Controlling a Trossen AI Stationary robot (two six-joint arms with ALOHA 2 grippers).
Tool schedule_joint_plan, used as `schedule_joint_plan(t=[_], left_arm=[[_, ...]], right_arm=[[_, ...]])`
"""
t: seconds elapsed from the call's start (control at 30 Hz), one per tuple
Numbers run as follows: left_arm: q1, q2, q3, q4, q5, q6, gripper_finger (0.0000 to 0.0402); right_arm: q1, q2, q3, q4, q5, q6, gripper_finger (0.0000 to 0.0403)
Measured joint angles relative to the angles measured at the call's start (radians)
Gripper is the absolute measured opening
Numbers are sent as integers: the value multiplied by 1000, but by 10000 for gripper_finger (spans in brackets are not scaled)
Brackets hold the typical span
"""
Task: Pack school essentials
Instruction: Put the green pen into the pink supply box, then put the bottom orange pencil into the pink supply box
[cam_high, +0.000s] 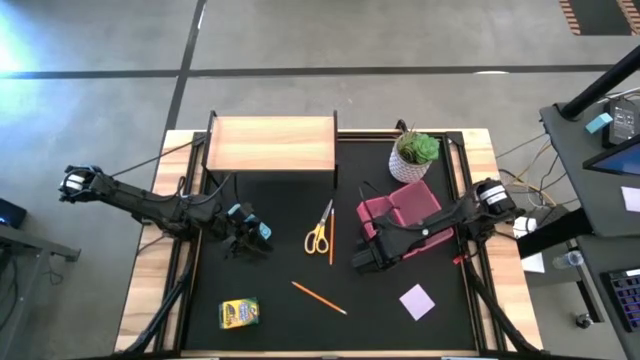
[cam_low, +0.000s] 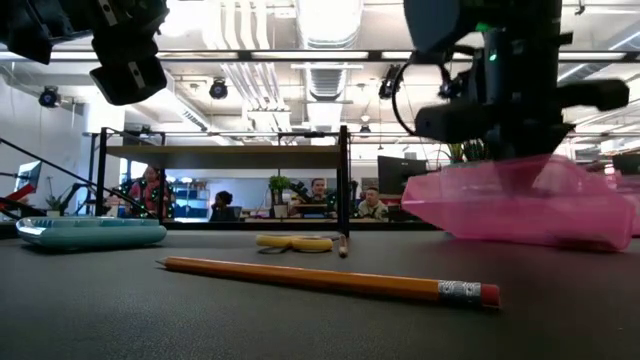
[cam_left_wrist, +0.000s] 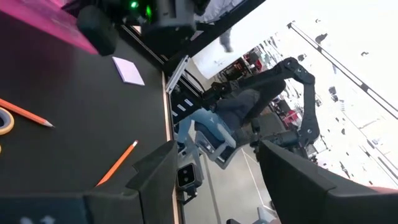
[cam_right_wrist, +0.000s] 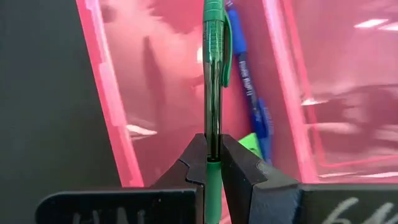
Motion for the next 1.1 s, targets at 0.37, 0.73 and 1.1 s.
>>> schedule_joint_plan(t=[0.37,0.73,1.1], left_arm=[[0,0,0,0,0,0,210],[0,0,-1,-3,1,0,210],[0,7,-19,-10,-1,8,210]], right_arm=[[0,73,5,62,-7,9,21],[0,100,5,81,1,64,40],[-4,100,5,80,0,67,138]])
